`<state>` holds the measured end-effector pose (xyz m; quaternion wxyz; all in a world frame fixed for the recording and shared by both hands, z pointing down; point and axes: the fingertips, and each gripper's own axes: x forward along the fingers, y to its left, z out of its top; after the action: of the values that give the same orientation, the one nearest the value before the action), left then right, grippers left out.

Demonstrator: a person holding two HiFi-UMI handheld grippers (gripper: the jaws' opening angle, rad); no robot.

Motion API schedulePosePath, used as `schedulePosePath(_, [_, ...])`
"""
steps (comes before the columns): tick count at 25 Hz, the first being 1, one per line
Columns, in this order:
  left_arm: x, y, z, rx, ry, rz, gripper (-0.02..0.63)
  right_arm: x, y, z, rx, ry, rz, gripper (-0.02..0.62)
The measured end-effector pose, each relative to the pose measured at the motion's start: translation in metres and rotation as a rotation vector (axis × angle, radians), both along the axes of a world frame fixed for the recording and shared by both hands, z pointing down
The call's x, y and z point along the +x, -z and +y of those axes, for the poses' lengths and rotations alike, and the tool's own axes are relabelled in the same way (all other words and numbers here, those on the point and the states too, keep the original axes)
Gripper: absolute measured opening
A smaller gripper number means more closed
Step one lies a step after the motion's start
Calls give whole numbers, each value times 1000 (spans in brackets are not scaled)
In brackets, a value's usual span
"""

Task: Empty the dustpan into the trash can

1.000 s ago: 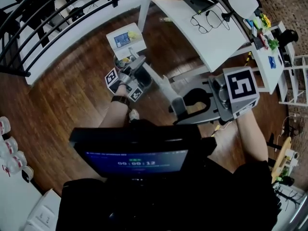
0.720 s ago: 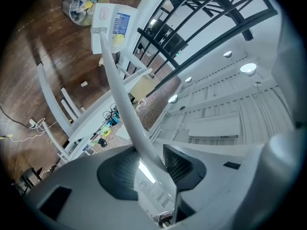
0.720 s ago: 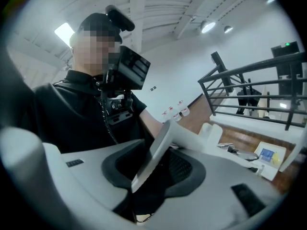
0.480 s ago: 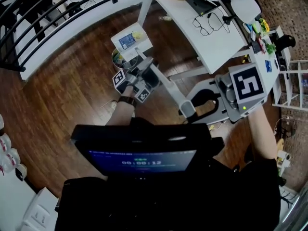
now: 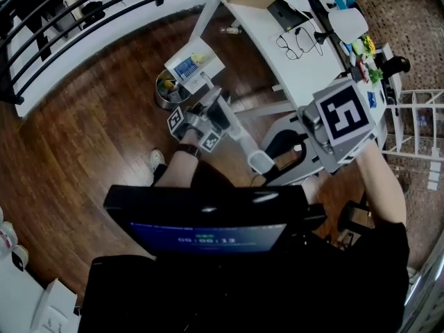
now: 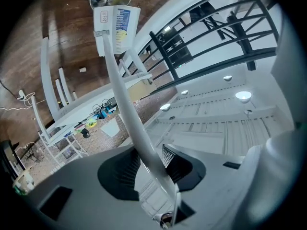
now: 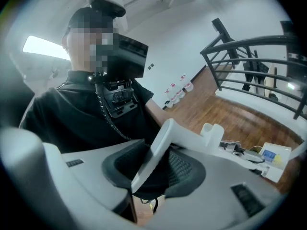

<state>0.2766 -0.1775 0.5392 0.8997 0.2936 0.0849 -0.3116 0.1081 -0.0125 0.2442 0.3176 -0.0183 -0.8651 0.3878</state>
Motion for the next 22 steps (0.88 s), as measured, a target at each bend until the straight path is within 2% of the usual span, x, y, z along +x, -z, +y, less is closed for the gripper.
schedulePosePath(4, [-2,-3,5,-43,36,11,133,-2,1,2,-34,48,18,129])
schedulePosePath(8, [-7,-10,3,-96,111,38,130,0,-8,3,-73,127,56,128])
schedulePosePath(15, [-4,-40,-11,-170,194,71,130,3,-29,-23,-155,258,103,129])
schedulePosePath(22, [1,-49,-20,-178,273,94,124,13,-44,-5,-216,421,154,127])
